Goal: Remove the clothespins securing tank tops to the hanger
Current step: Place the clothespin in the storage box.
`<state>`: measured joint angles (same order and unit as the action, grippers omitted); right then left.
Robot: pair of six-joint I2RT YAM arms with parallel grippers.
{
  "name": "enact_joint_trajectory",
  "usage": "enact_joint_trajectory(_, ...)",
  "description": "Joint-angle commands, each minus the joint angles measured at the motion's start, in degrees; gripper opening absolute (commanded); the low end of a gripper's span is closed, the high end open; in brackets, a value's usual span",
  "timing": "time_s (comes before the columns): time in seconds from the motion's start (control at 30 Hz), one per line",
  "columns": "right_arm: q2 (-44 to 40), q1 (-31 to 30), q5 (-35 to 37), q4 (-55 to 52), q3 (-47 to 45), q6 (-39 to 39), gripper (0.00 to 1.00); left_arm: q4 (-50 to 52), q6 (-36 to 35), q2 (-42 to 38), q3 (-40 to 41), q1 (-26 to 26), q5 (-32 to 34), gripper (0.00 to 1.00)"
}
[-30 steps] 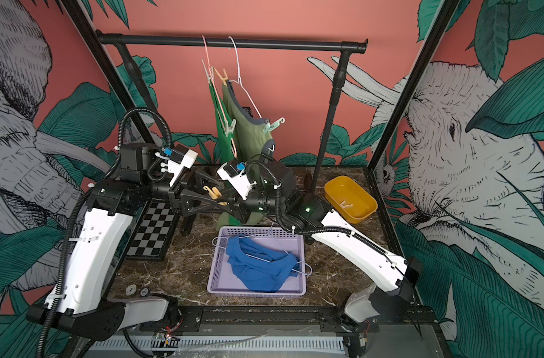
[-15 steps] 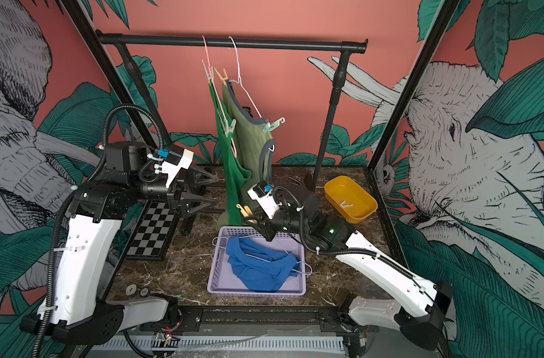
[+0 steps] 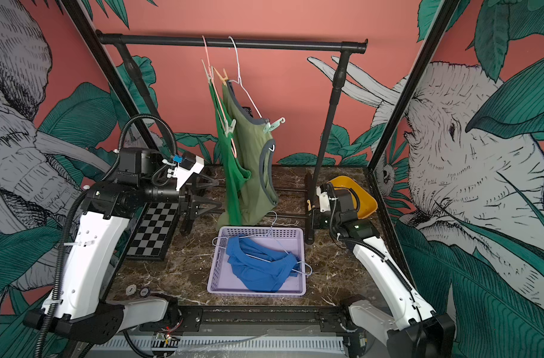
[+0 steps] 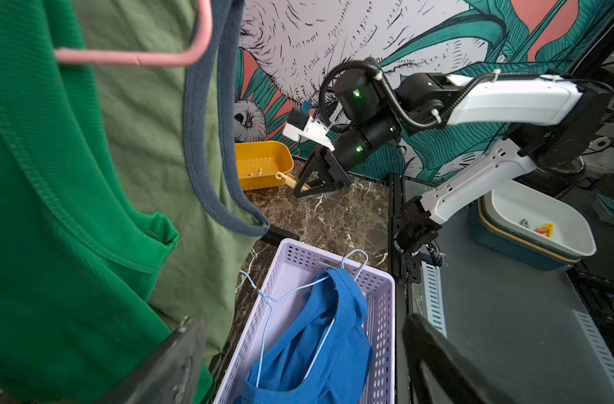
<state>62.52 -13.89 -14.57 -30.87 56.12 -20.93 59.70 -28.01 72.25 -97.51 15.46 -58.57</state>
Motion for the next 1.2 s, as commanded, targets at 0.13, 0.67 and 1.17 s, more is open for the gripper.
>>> enact_joint_trajectory(0.13,8.3,13.6,1.4,6.9,1.3,-4.0,0.0,5.7,-7.0,-3.4,3.4,0.3,1.3,0.9)
enact_joint_trajectory(0.67,42.3,23.9,8.9,9.8,22.5,-6.2,0.0,6.7,-10.0,-6.6,10.4,0.3,2.8,0.9)
enact_joint_trajectory(1.17,51.5,24.3,9.2,5.7,27.0,-4.9,0.25,5.5,-10.0,-6.1,12.8,0.3,1.4,0.91)
